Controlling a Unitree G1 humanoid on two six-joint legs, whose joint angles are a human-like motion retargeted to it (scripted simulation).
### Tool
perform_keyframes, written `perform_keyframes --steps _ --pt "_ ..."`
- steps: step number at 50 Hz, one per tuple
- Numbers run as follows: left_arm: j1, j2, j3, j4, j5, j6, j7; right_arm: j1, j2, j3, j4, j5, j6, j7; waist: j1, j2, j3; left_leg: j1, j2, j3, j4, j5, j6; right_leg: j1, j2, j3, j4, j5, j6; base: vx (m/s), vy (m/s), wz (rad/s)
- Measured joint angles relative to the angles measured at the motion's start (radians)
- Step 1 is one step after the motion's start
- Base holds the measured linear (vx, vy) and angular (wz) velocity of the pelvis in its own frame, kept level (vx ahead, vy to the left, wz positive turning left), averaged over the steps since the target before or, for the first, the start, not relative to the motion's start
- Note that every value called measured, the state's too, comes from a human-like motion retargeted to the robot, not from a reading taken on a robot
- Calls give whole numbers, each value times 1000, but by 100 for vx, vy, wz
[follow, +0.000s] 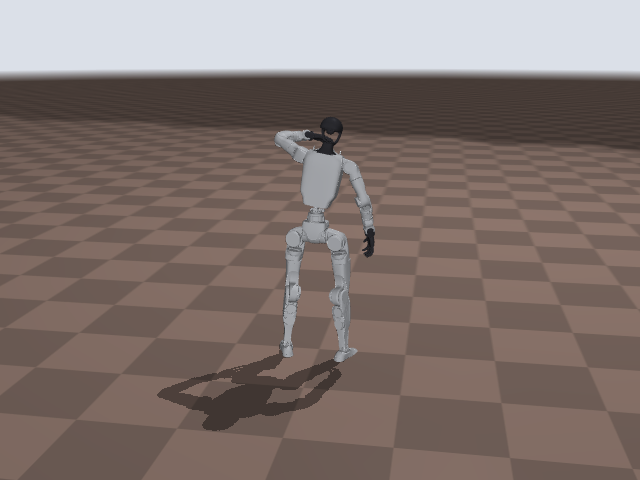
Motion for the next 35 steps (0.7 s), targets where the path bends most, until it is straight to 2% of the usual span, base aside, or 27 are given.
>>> perform_keyframes --steps 4,7,10,13,17,20,22,25,27,29,32,35 --pt "-195 -186 0 366 195 -39 286 -12 4 31 64 13 -15 -41 -45 -6 3 -13 -20 -54 -5 9 0 20 -23 -48 -1 -10 0 -1 7 67" --pt "-300 -304 0 589 426 5 548 -47 33 22 116 19 9 -80 -72 -19 12 -35 -29 -89 -11 15 12 15 -34 -87 0 -9 0 -1 1 57" --pt "-326 -365 0 687 521 40 626 -54 54 19 142 51 7 -97 -91 -26 10 -41 -38 -110 -13 20 9 23 -44 -107 -3 -9 0 0 4 36" --pt "-268 -333 0 603 450 13 529 -59 56 -1 146 70 8 -104 -85 -17 12 -36 -39 -110 -18 22 5 26 -44 -109 -3 -7 0 0 0 0" --pt "-77 -188 0 299 201 -5 236 -58 36 -20 118 51 22 -96 -56 14 13 -26 -30 -80 -19 17 3 17 -34 -83 -1 -2 0 0 -2 -34" --pt "112 -58 0 50 3 66 -49 -66 12 -18 83 7 44 -64 -41 40 18 -19 -18 -48 -14 10 3 4 -21 -54 4 2 0 0 -4 -51" --pt "221 2 0 -66 -29 128 -223 -69 -4 -17 57 -28 54 -33 -35 55 21 -17 -10 -28 -8 5 2 -5 -11 -36 6 5 0 0 -5 -48" --pt "302 58 0 -158 23 143 -326 -65 -12 -18 21 -61 55 -14 -32 65 21 -17 0 -8 0 0 3 -15 -1 -17 9 9 0 1 -4 -33" --pt "278 66 0 -145 72 95 -239 -58 -1 -17 12 -60 48 -27 -29 55 18 -17 1 -5 4 -1 5 -17 0 -13 9 9 0 0 0 0" --pt "202 40 0 -73 115 34 -83 -54 19 -11 17 -49 40 -44 -28 37 15 -18 -2 -10 4 -1 7 -14 -3 -17 9 7 0 0 0 0" --pt "49 -53 5 117 173 -31 159 -60 43 12 42 -32 27 -57 -40 7 12 -20 -10 -31 3 2 9 -2 -13 -35 8 2 0 0 2 33" --pt "-71 -171 47 341 249 -57 405 -73 48 33 65 -14 13 -78 -65 -10 12 -26 -19 -61 1 8 12 9 -24 -62 5 -2 0 0 3 45"
